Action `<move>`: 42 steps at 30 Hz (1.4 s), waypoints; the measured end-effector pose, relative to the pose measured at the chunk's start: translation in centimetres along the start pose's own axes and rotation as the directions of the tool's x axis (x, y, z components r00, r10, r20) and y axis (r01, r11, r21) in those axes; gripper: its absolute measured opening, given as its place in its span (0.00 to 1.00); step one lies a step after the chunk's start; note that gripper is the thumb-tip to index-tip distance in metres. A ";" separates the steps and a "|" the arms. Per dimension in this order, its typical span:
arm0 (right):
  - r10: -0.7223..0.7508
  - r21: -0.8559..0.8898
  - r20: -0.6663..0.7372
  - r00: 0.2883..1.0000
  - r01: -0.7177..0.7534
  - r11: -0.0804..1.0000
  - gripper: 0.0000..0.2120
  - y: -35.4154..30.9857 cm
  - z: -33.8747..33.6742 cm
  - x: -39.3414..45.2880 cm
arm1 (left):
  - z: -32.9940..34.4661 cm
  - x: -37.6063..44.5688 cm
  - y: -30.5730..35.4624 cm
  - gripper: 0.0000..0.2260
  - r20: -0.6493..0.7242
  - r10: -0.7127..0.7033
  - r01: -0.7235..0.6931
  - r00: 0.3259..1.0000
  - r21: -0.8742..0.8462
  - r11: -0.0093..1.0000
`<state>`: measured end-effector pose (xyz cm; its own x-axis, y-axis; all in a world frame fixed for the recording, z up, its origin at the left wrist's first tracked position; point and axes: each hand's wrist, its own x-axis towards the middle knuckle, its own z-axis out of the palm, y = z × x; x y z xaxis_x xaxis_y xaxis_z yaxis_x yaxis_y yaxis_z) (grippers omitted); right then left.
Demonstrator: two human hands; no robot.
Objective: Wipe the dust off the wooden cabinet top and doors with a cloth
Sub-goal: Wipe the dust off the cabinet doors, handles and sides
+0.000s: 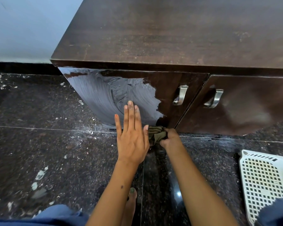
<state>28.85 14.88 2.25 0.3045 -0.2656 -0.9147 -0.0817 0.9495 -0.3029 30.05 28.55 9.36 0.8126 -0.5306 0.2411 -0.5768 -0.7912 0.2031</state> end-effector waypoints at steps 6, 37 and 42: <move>-0.080 0.101 0.173 0.982 0.063 0.993 0.08 -0.1 -0.5 -3.4 | -0.9 -0.1 -0.2 0.27 0.038 0.023 -0.023 0.999 -0.001 1.000; -0.510 -0.251 0.748 -0.424 0.532 -0.809 0.20 1.2 3.6 -14.4 | -14.3 3.8 -7.3 0.29 -0.126 0.113 -0.062 0.986 0.354 0.933; -0.611 -0.330 0.644 -0.461 0.553 -0.765 0.18 1.5 4.4 -14.8 | -14.5 4.5 -9.2 0.28 -0.140 0.058 -0.013 0.988 0.305 0.952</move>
<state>28.43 21.02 16.51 0.5205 -0.3501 0.7788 -0.0825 -0.9284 -0.3622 37.80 37.87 22.30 0.7581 -0.5276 0.3833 -0.5342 -0.8395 -0.0989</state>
